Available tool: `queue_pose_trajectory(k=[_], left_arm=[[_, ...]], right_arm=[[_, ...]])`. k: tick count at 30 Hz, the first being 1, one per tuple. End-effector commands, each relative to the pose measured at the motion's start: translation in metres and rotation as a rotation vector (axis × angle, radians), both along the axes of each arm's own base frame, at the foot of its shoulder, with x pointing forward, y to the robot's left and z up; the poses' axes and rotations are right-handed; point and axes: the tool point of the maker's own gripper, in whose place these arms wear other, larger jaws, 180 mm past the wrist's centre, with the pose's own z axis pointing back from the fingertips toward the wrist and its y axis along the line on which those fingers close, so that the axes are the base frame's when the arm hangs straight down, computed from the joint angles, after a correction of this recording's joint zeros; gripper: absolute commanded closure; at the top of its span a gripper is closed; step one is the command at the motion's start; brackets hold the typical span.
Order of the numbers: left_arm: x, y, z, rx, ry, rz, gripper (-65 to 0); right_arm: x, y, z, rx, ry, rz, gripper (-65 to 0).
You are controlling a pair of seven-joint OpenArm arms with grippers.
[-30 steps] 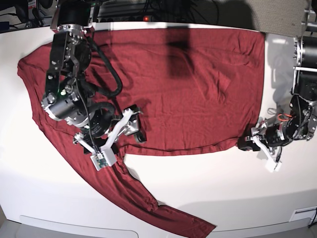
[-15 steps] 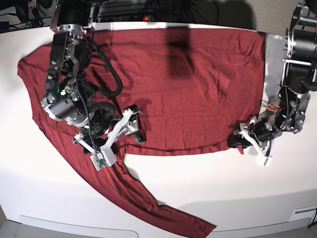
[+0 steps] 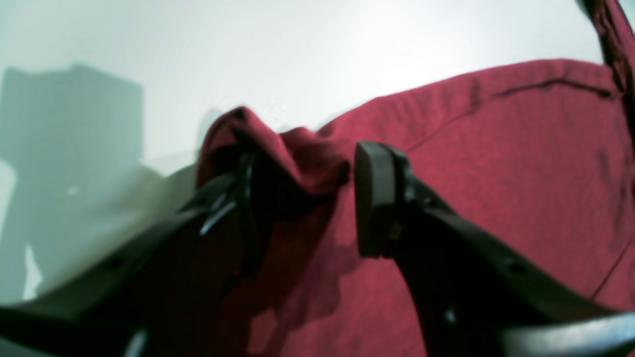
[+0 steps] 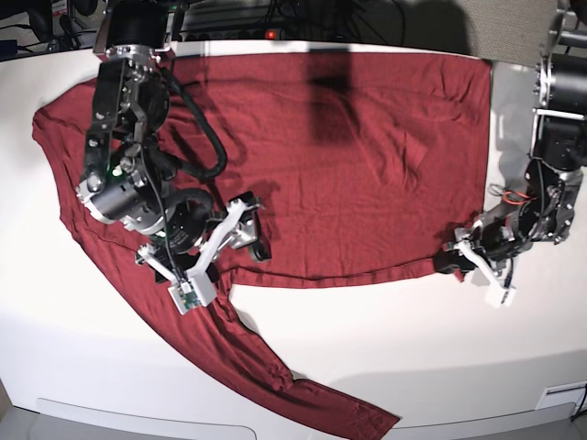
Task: Fold the T-shirt properly
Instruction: 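Lift the hem corners with both grippers toward the collar edge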
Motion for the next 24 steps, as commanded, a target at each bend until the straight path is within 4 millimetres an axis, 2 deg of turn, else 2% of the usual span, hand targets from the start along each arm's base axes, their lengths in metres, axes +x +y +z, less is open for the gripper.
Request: queue_pose_trajectory(k=[1,7,16,17,18,20,24], left_arm=[[0.012,0.002,0.014,-0.002,-0.041,0.0,-24.6],[0.019,0.003,0.021,-0.012,-0.078,0.019,-24.4],[0.028,0.019,0.019,0.081,-0.122,0.076,-24.3],[0.029,0.021,0.02,0.082,-0.124,0.085,-22.2],[0.03,0.022,0.019,0.085,-0.124,0.094,-17.5],[0.03,0.024,0.019,0.091,-0.121,0.101,-0.3],[0.029,0.024,0.016,0.114,-0.117,0.086,0.0]], right_arm=[[0.006,0.003,0.017,0.02,-0.055,0.009,-47.7],[0.003,0.001,0.011,0.001,-0.025,0.009,-47.7],[-0.006,0.001,0.0,0.001,0.006,0.01,-47.7],[-0.007,0.001,-0.001,0.005,0.008,0.009,-47.7],[-0.009,0.002,-0.003,0.008,0.011,0.009,-47.7],[-0.012,0.002,-0.006,0.009,0.021,0.009,-47.7],[-0.014,0.002,-0.009,0.007,0.029,0.009,-47.7]])
